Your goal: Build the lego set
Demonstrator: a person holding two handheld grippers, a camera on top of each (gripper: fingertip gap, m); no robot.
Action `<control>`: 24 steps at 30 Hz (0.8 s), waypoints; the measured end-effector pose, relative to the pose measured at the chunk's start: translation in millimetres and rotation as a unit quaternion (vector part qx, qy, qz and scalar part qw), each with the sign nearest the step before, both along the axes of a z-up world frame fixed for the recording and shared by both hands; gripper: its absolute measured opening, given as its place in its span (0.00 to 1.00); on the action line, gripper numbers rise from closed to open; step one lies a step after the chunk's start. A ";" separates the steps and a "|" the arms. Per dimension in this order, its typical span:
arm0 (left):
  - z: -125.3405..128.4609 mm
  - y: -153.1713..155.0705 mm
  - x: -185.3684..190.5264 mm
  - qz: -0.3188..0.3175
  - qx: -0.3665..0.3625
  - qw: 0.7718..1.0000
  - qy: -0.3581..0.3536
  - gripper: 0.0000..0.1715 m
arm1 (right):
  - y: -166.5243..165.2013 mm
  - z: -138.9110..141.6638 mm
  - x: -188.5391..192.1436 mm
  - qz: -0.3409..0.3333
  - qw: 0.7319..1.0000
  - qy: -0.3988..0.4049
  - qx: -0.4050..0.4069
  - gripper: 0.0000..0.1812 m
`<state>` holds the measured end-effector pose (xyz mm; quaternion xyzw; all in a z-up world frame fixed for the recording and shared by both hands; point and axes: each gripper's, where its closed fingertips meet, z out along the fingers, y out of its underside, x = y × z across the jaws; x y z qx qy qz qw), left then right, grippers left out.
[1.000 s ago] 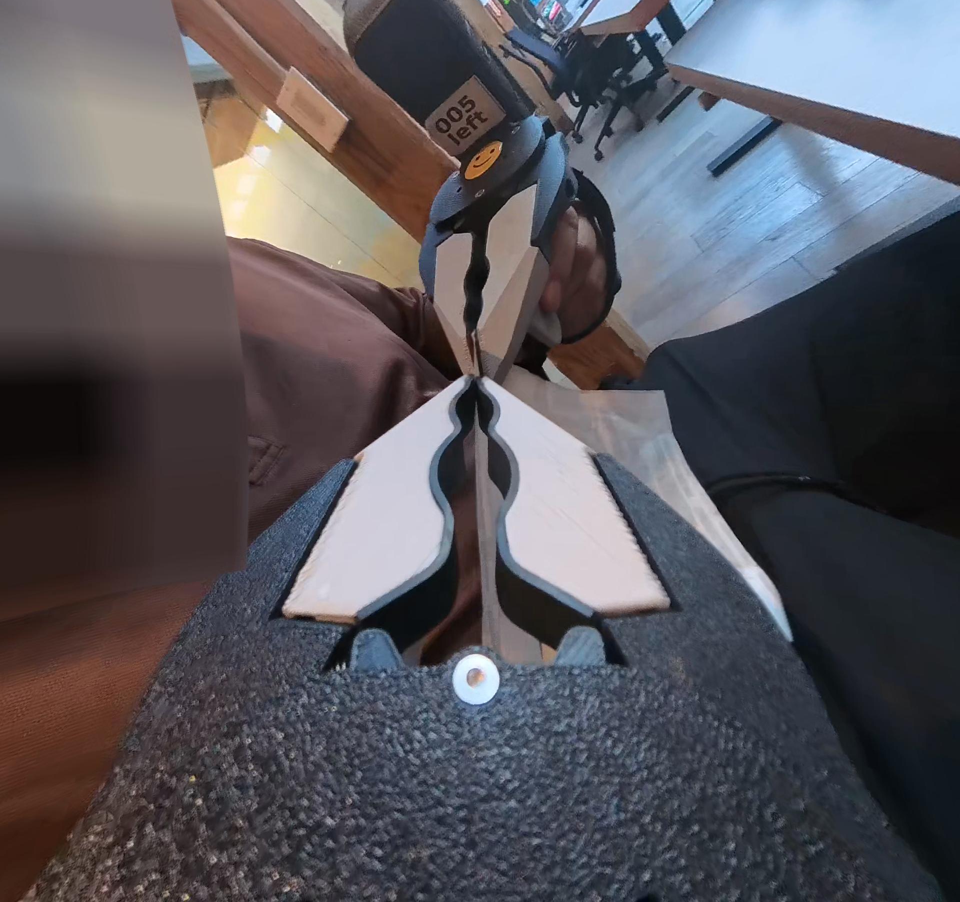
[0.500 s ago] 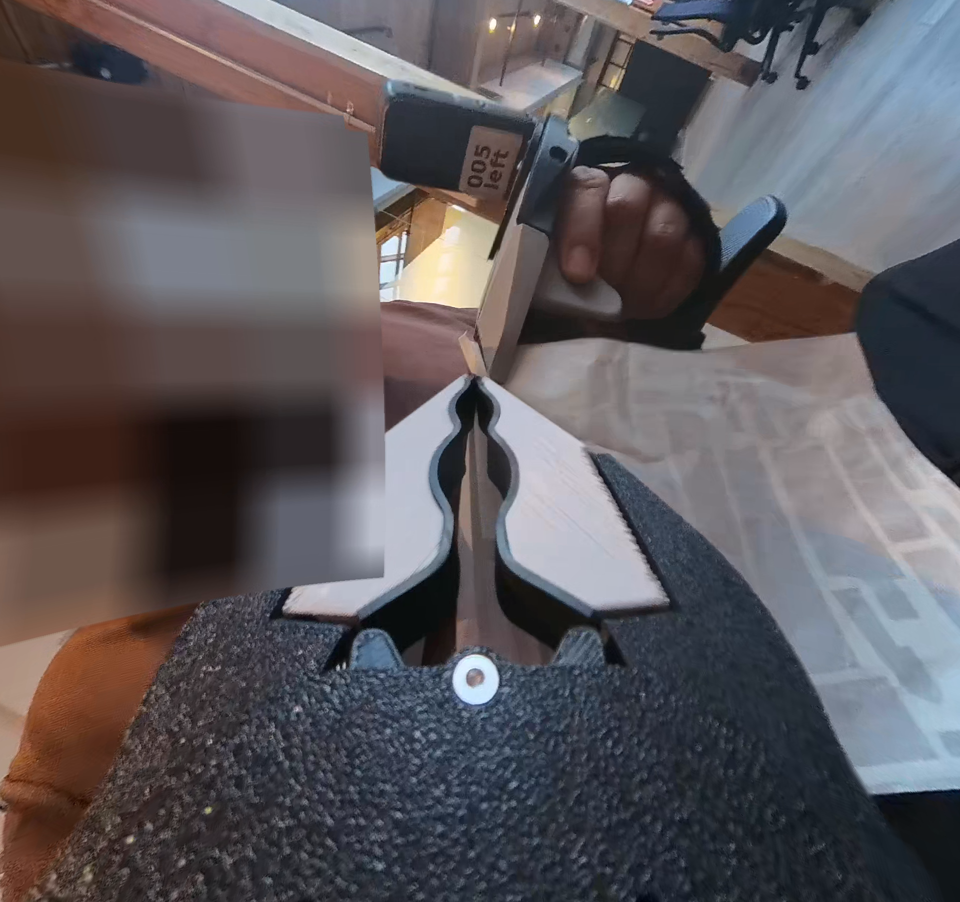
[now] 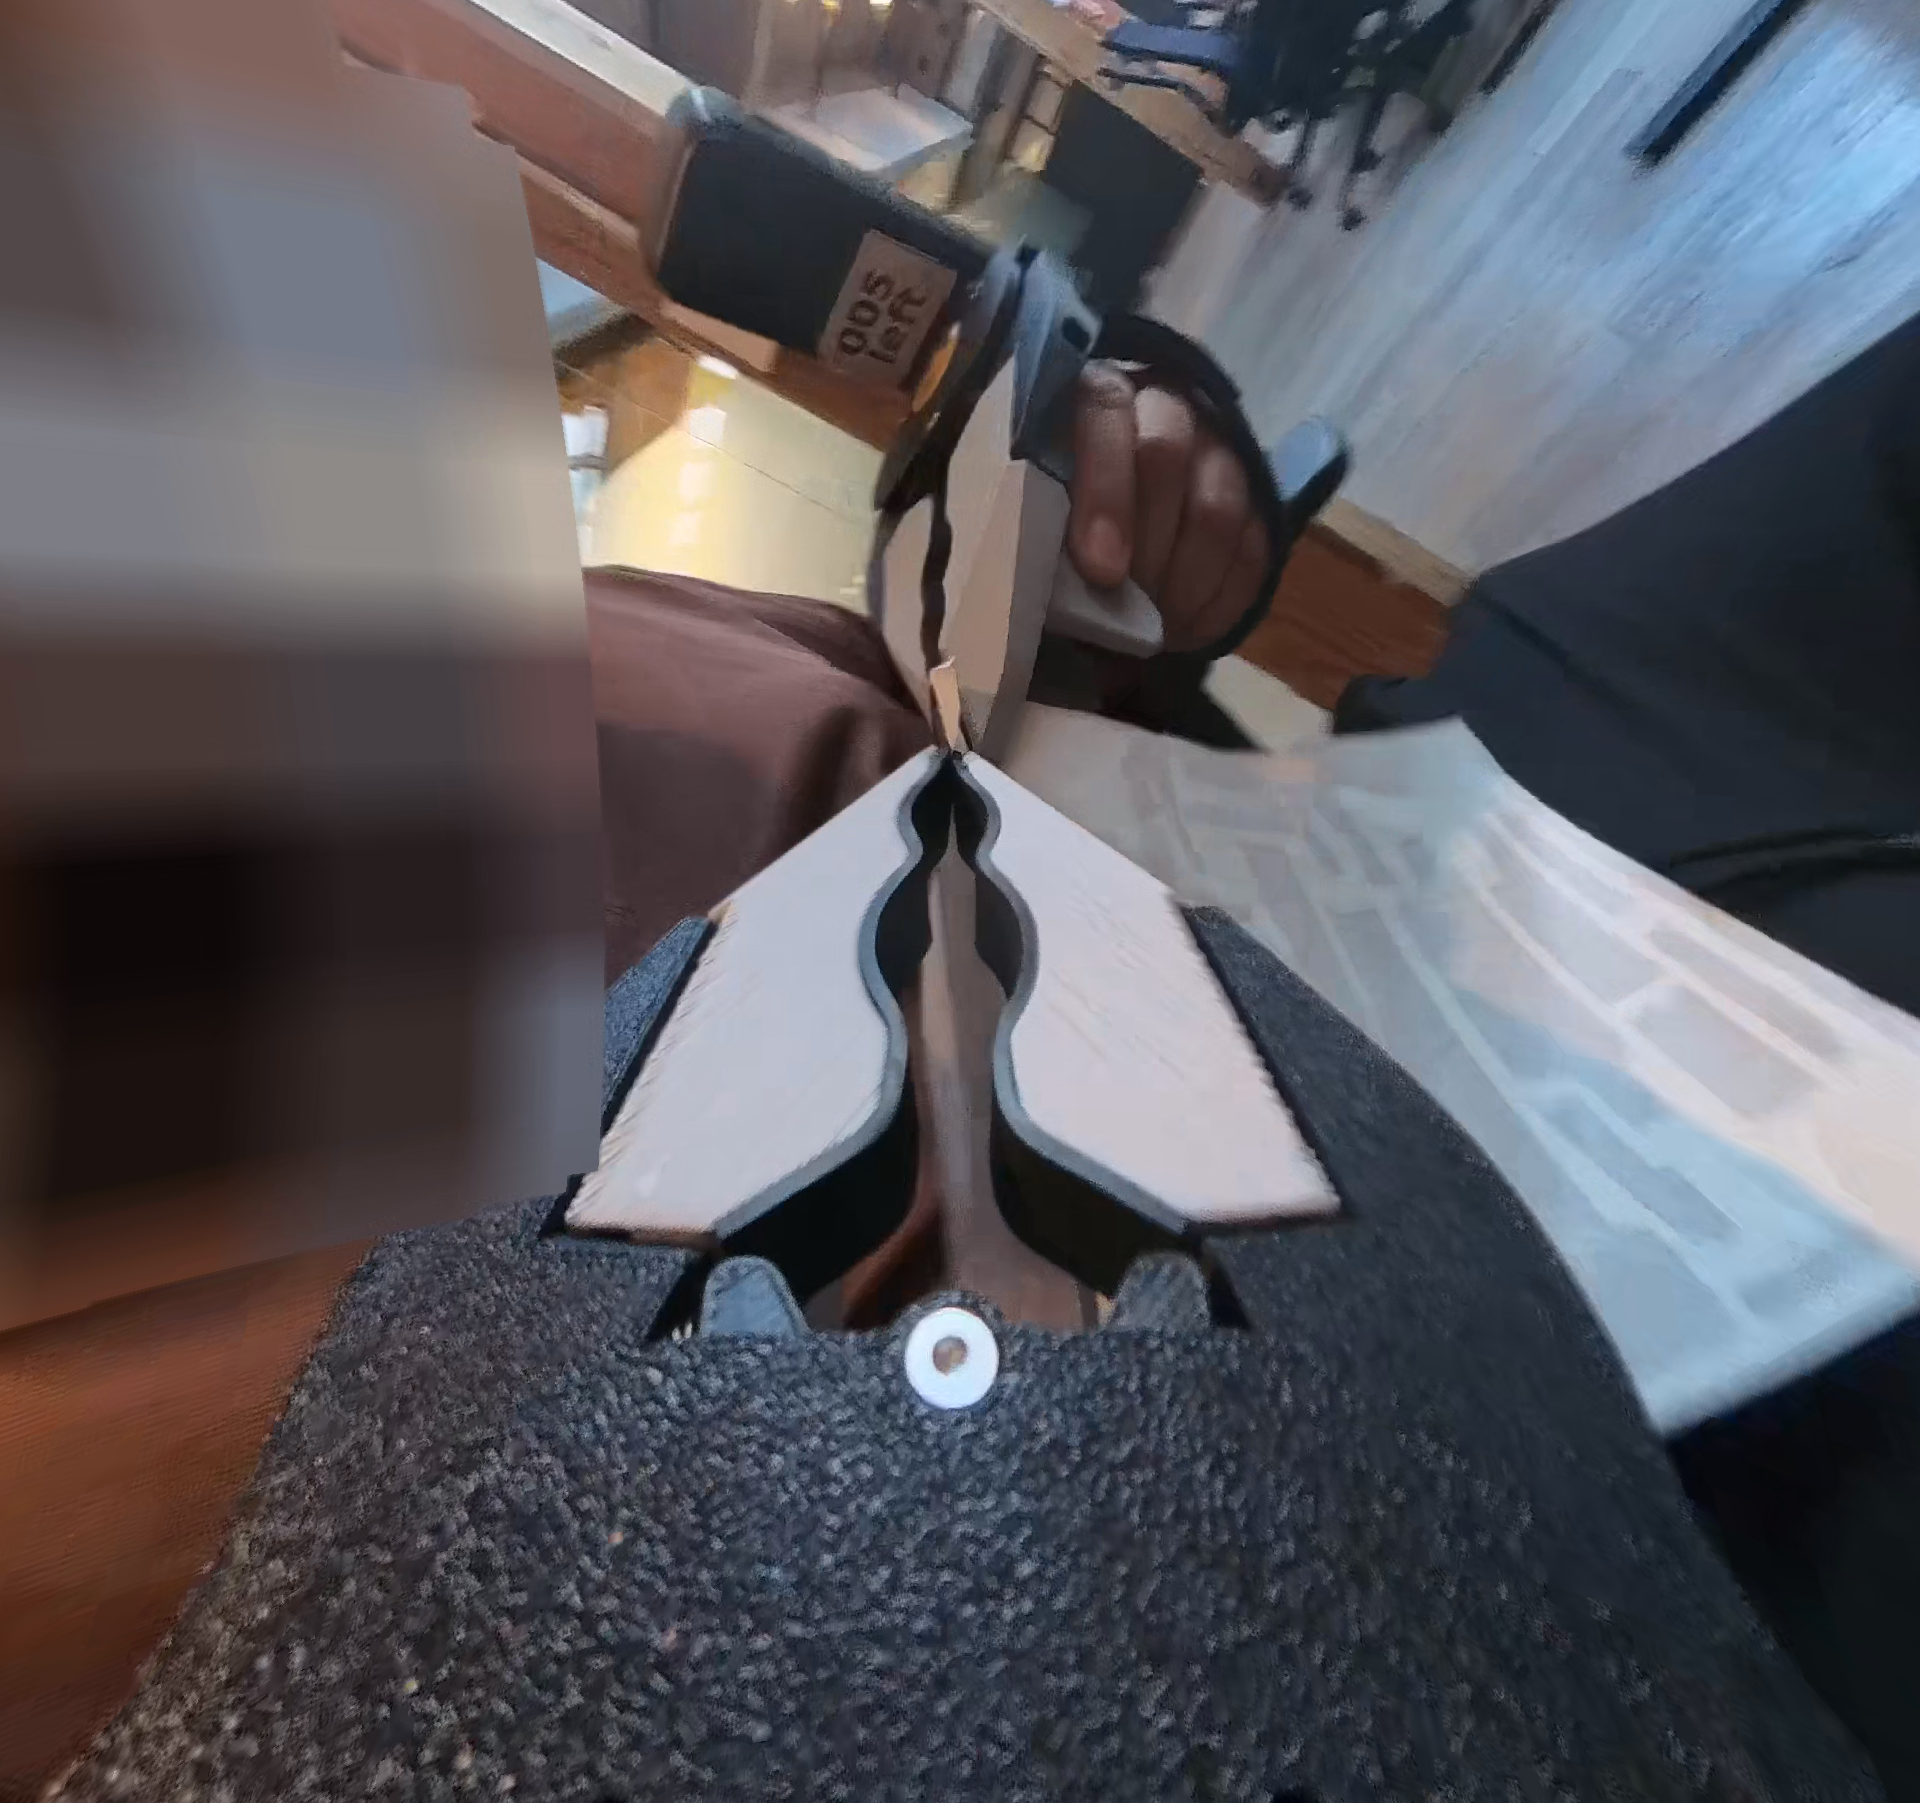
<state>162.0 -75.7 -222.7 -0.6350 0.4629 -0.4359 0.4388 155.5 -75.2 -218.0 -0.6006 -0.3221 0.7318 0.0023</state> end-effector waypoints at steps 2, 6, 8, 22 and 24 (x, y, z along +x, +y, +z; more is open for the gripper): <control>-5.3 1.6 -0.8 0.011 0.013 1.000 0.014 0.00 | 7.7 -6.3 0.1 -0.030 0.993 -0.034 0.104 0.00; -8.1 0.7 0.0 0.005 0.017 0.999 0.032 0.00 | 8.0 -6.8 2.9 -0.039 0.963 -0.068 0.256 0.00; -8.9 1.2 -0.2 0.002 0.020 0.999 0.042 0.00 | 11.5 2.1 4.4 -0.045 0.965 -0.055 0.252 0.03; -13.4 1.9 6.4 -0.012 -0.010 0.999 0.050 0.00 | 13.7 -5.7 2.6 -0.041 0.969 -0.060 0.236 0.00; -9.6 4.0 5.5 -0.005 -0.010 0.999 0.039 0.00 | 14.3 -14.4 2.2 -0.039 0.969 -0.076 0.232 0.00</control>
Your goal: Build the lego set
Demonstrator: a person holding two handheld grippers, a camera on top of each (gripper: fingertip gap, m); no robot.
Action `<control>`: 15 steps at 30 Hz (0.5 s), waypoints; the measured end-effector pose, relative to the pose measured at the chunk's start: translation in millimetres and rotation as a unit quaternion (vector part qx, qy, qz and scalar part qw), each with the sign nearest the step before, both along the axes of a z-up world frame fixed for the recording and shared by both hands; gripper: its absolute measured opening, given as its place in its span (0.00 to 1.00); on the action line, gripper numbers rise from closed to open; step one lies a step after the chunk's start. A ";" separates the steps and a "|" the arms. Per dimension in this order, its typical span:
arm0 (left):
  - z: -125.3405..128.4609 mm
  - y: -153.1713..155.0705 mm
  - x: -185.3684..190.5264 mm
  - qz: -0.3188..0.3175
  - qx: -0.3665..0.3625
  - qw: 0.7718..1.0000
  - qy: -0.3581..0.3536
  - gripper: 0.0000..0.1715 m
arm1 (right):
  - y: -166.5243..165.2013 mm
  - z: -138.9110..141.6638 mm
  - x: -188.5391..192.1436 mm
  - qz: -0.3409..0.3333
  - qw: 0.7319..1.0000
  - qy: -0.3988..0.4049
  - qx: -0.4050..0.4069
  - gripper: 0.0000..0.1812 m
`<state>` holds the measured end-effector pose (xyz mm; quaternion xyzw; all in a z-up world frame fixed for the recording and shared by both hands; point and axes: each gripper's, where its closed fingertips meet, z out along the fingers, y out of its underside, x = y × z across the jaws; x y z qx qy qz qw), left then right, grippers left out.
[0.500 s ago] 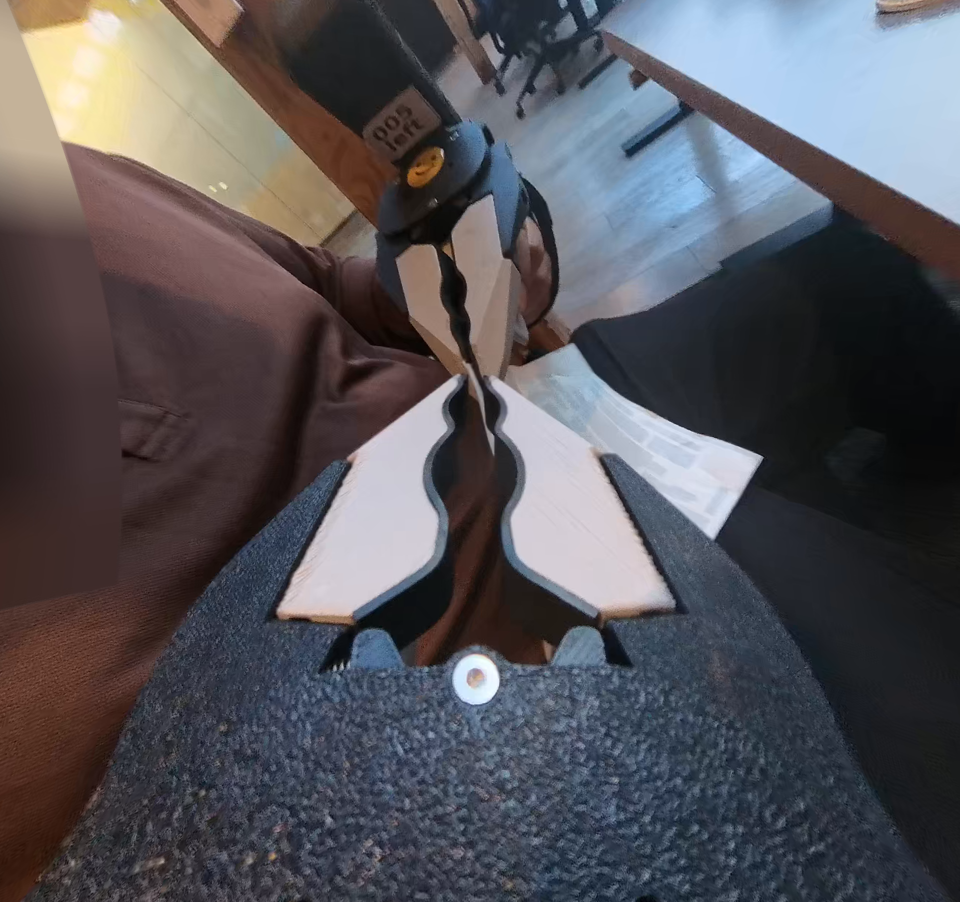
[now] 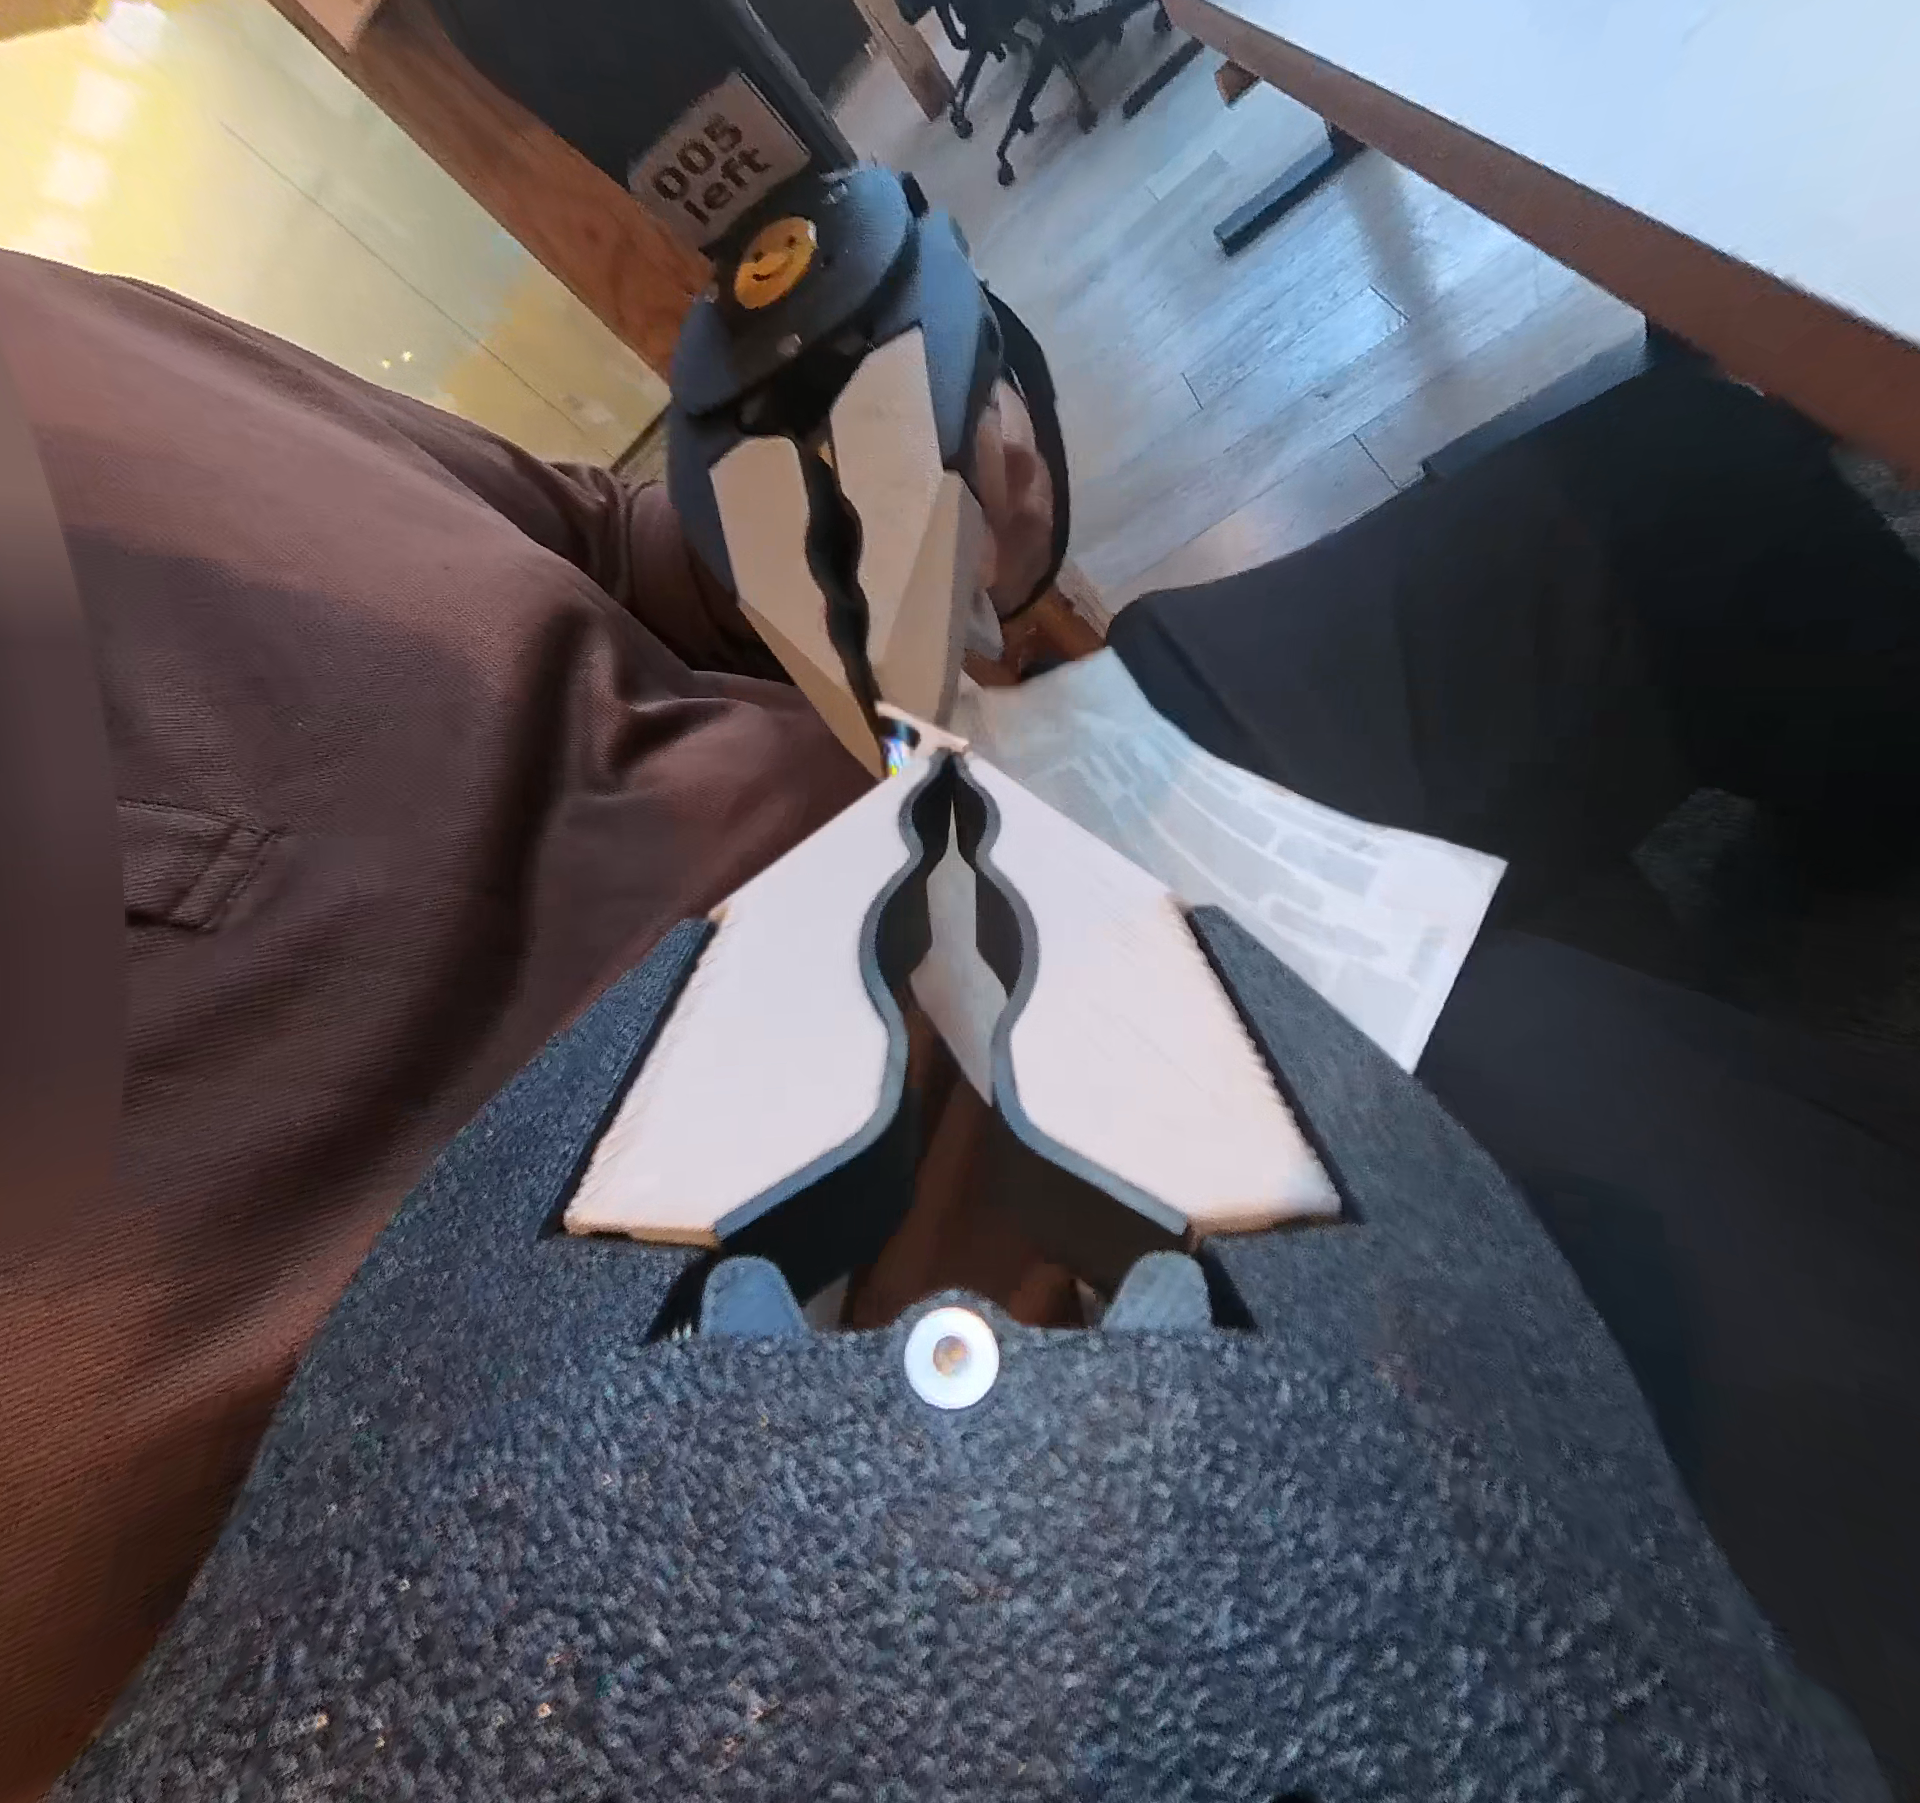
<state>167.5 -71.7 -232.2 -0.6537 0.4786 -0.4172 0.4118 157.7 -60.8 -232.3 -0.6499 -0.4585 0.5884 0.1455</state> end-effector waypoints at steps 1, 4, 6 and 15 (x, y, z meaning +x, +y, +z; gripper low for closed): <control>0.6 0.7 -0.8 0.002 0.002 1.000 -0.001 0.00 | -1.9 -3.2 -0.5 0.002 1.000 -0.004 -0.008 0.00; -2.5 0.5 -2.4 0.005 -0.007 1.000 -0.001 0.00 | -3.5 -10.3 -2.8 0.000 0.999 -0.010 -0.030 0.00; -3.4 0.3 -3.2 0.006 -0.017 1.000 -0.008 0.00 | 0.5 -11.5 -2.2 -0.010 0.999 -0.013 -0.035 0.00; -9.6 12.0 -9.3 0.043 -0.048 0.998 -0.004 0.00 | 28.5 0.5 7.7 -0.083 0.992 -0.017 0.093 0.07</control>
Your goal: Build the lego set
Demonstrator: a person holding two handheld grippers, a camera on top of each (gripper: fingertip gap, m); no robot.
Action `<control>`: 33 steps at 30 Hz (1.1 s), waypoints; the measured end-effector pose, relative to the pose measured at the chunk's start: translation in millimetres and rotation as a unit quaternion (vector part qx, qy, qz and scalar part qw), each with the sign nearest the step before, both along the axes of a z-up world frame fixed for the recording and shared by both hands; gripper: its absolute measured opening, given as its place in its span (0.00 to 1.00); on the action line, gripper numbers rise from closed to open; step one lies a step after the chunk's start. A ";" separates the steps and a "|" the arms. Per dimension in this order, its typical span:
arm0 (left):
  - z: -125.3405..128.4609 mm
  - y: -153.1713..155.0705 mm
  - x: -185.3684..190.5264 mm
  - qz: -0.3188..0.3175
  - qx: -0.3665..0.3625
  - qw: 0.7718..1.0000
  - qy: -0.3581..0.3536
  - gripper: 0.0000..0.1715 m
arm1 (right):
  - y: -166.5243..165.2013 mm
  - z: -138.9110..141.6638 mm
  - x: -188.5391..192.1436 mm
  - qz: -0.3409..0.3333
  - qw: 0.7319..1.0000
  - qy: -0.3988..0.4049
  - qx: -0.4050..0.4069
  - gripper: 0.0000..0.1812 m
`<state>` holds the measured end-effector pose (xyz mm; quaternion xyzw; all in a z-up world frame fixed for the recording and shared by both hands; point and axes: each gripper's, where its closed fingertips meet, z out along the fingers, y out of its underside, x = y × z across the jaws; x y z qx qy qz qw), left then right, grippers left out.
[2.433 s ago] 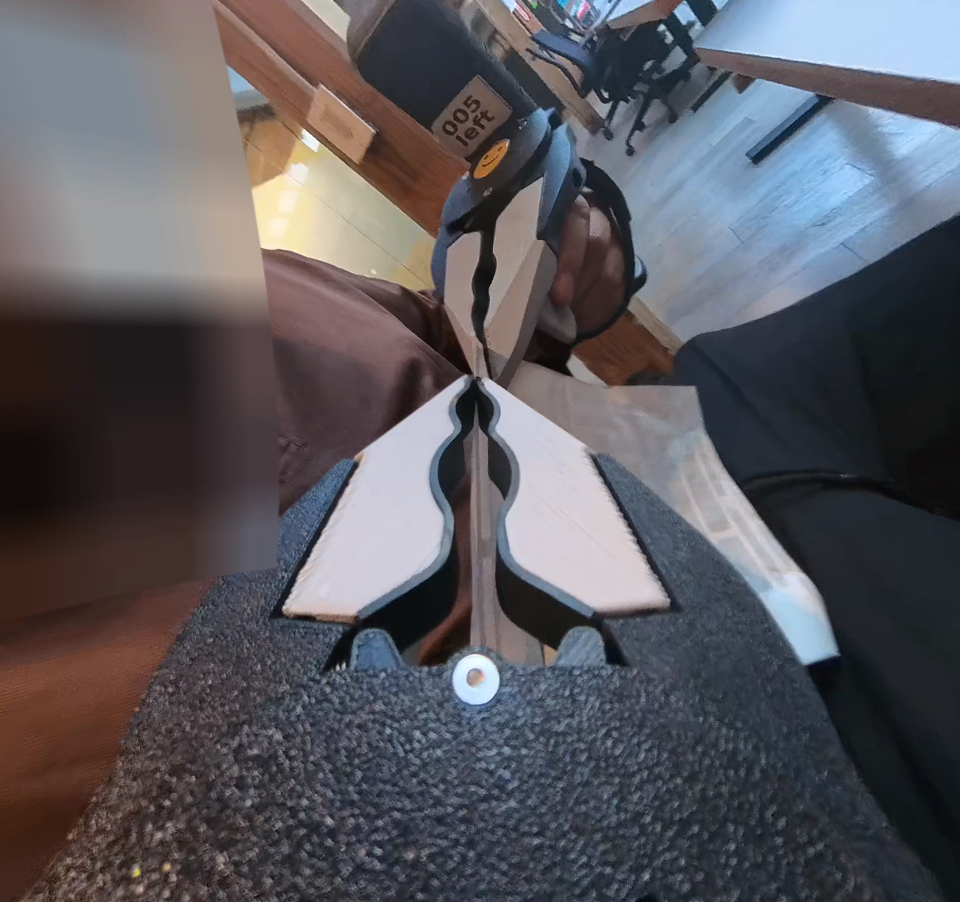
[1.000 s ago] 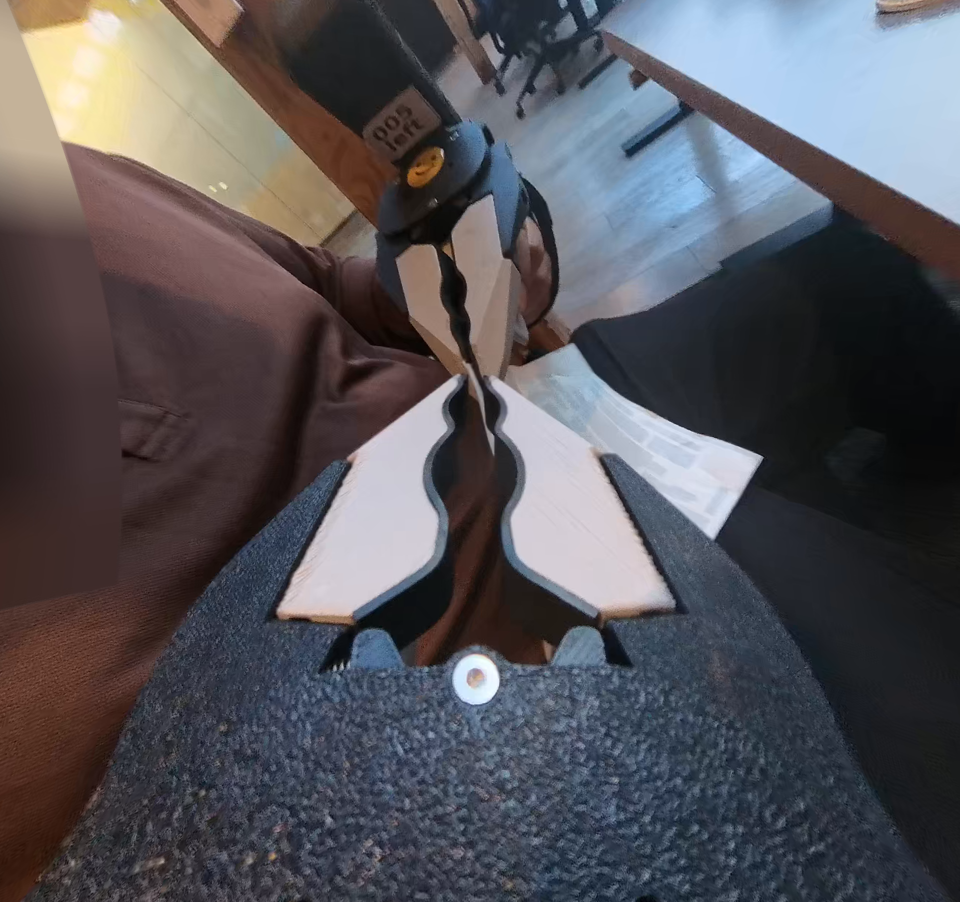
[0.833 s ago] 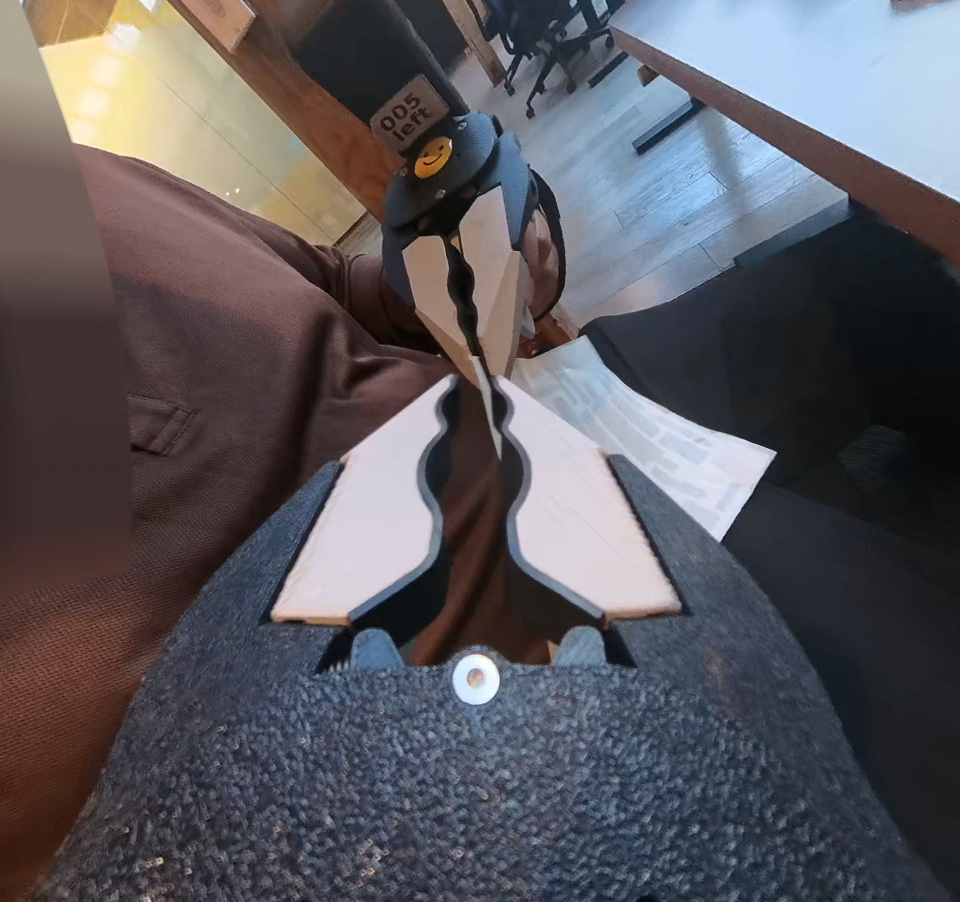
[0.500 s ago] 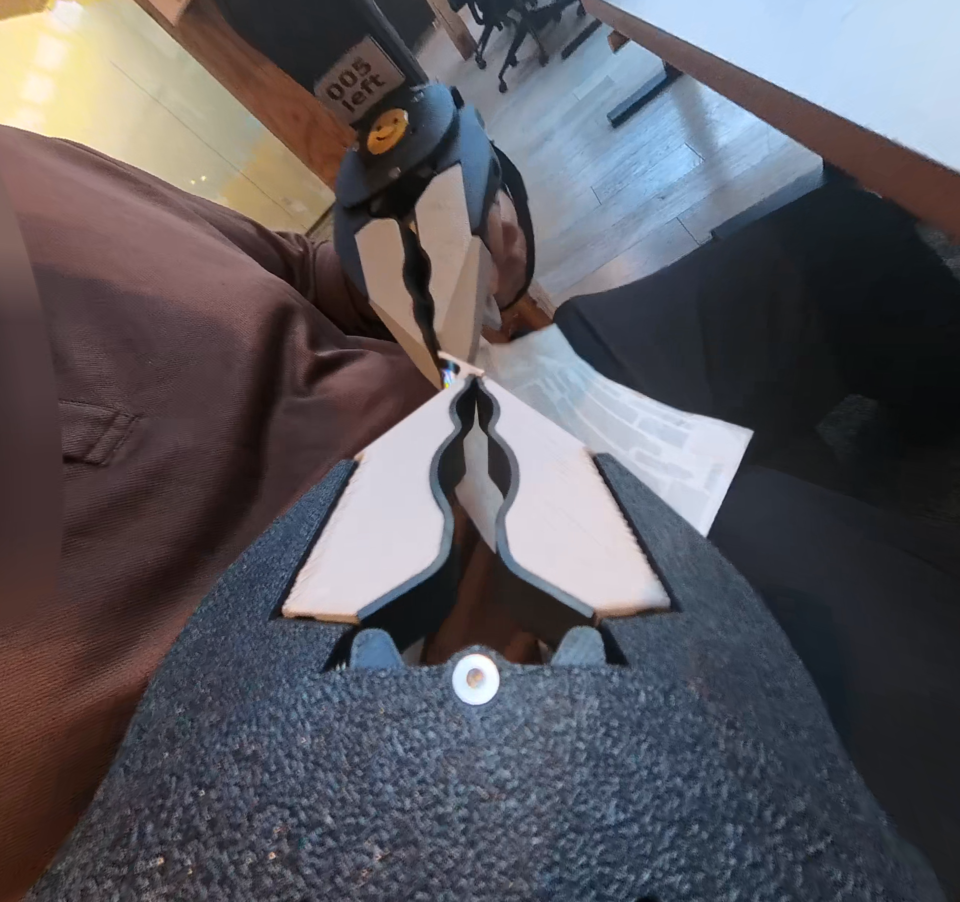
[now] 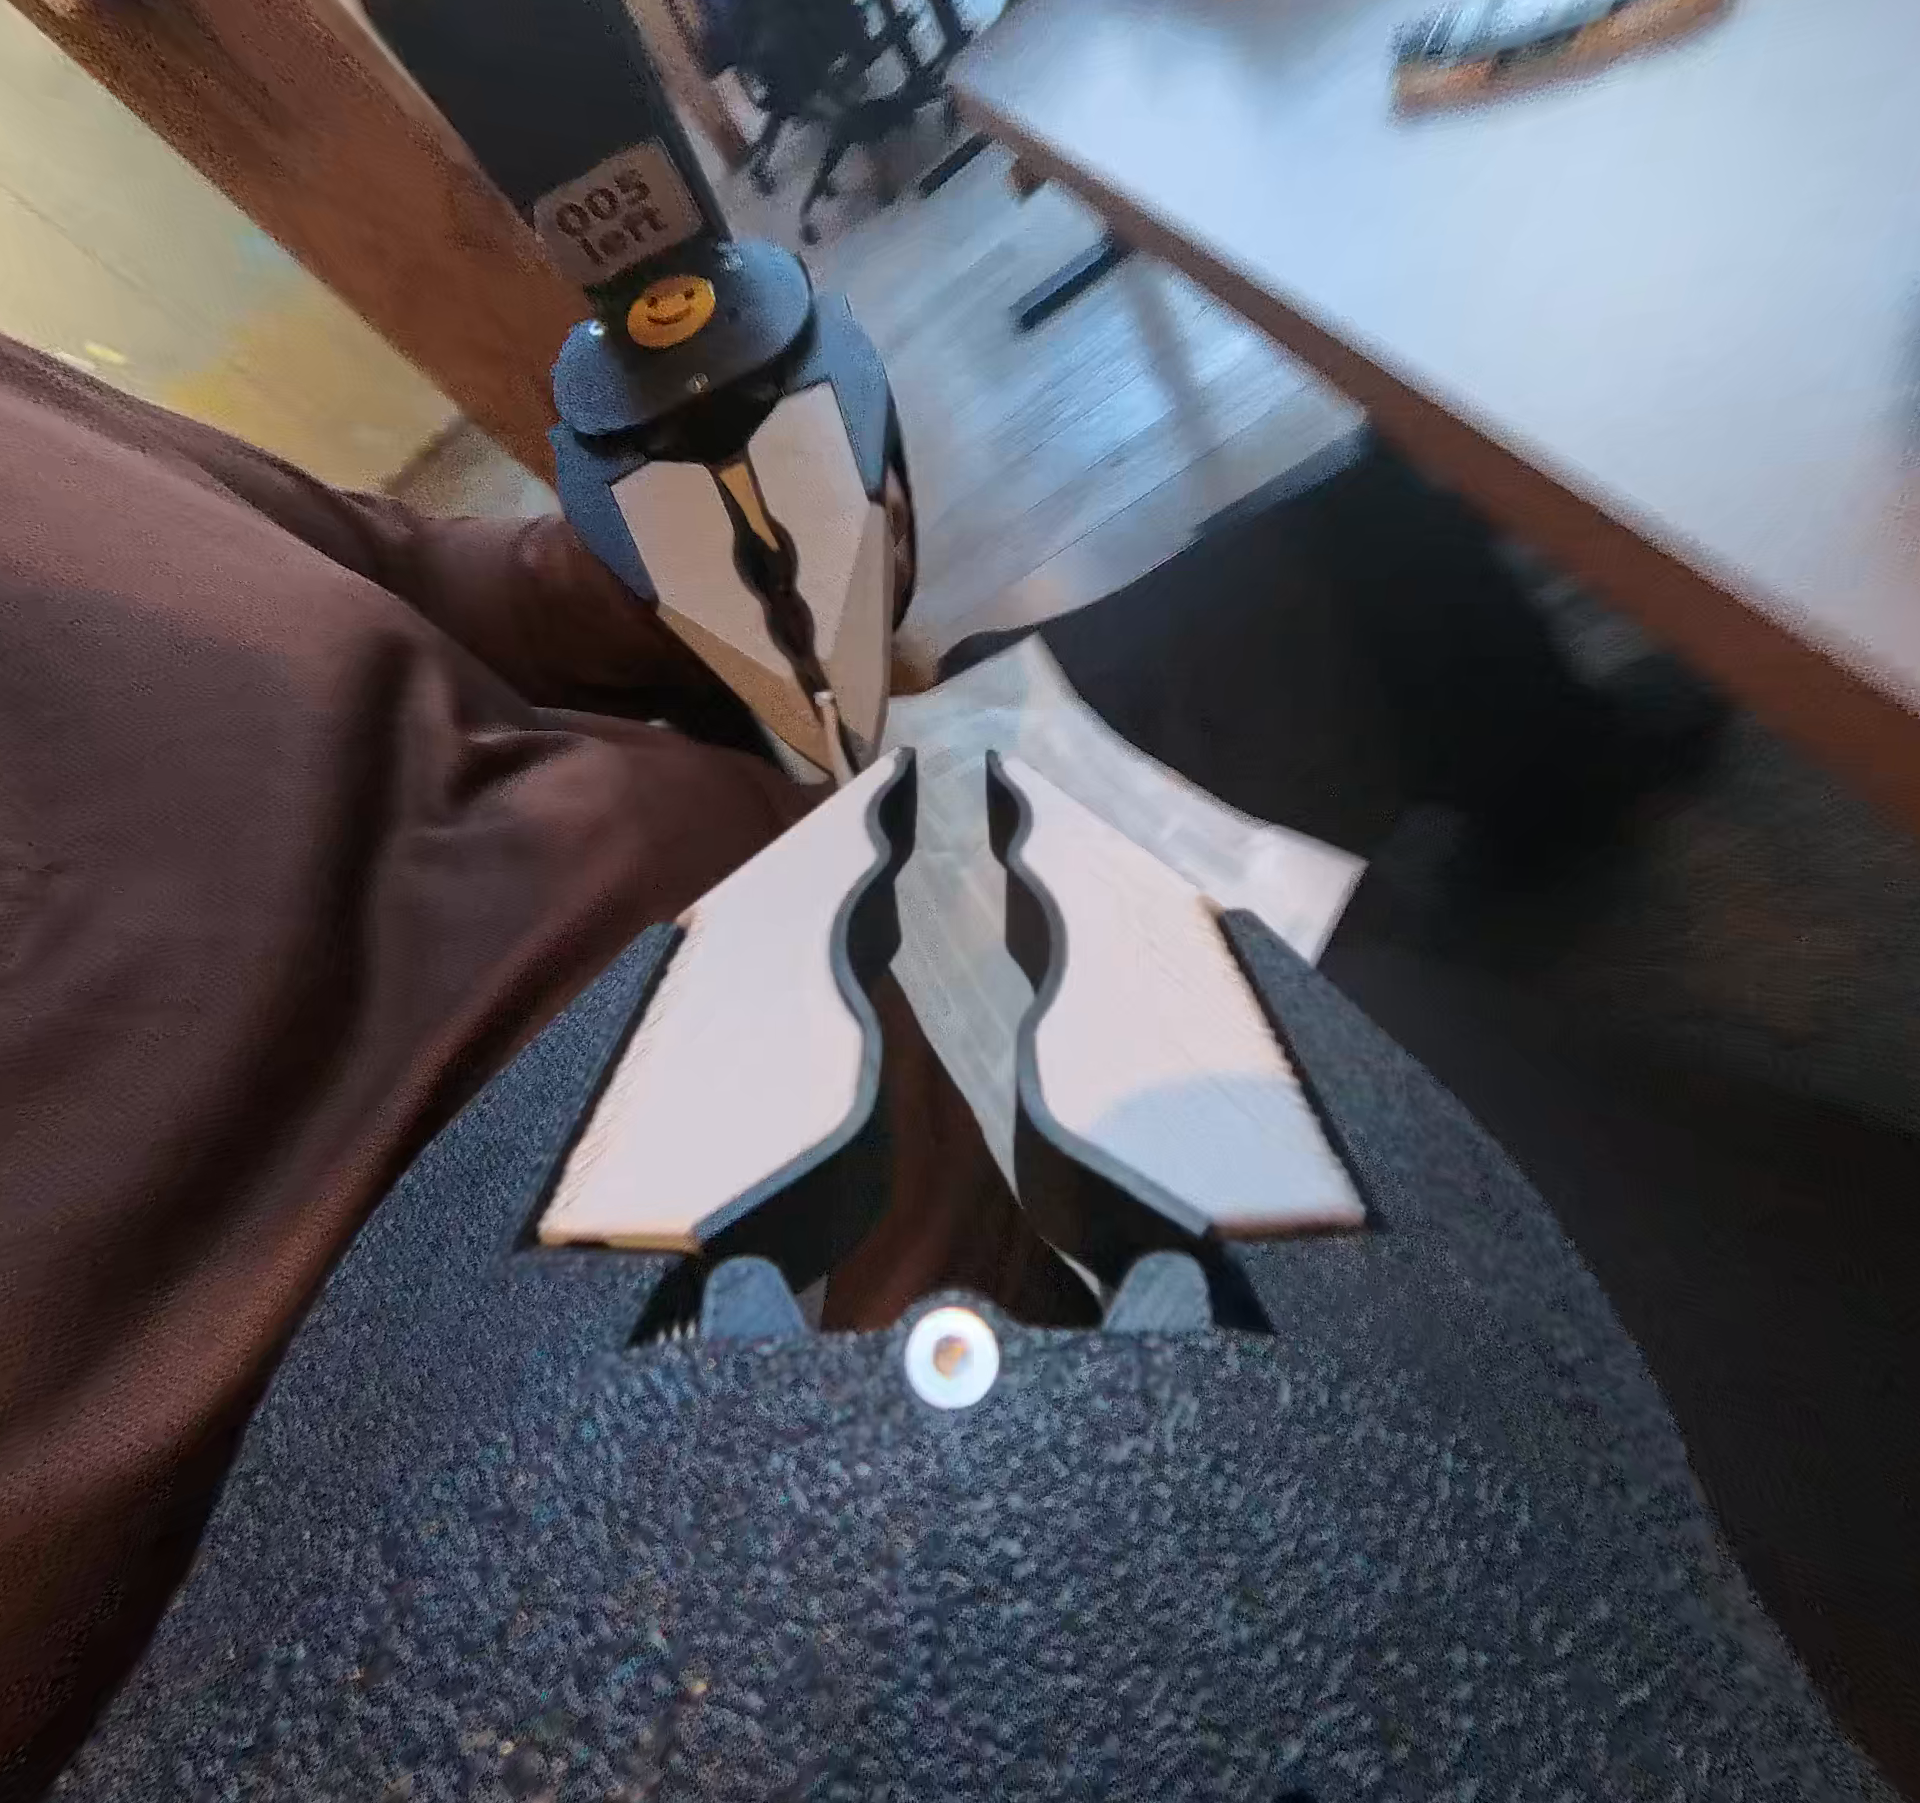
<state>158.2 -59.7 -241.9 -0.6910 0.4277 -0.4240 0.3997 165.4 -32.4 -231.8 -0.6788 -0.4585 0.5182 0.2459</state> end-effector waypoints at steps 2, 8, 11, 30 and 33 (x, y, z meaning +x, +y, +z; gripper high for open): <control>-3.0 4.6 -2.1 0.012 -0.022 1.000 -0.003 0.00 | -8.7 18.3 5.1 0.019 0.996 0.020 0.089 0.07; -3.1 5.0 1.2 0.005 -0.050 0.999 -0.012 0.00 | -28.9 11.2 -5.8 0.046 0.956 -0.026 0.289 0.15; 0.5 2.2 4.0 -0.005 -0.057 0.998 -0.021 0.00 | -29.5 -6.7 -10.2 0.061 0.942 -0.066 0.323 0.16; 7.7 -4.6 3.5 -0.026 0.000 0.999 -0.022 0.00 | -30.1 -8.0 -11.7 0.062 0.969 -0.023 0.237 0.02; 10.0 -5.5 3.5 -0.026 0.022 0.999 -0.020 0.00 | -30.9 -5.1 -12.0 0.061 0.977 -0.006 0.206 0.01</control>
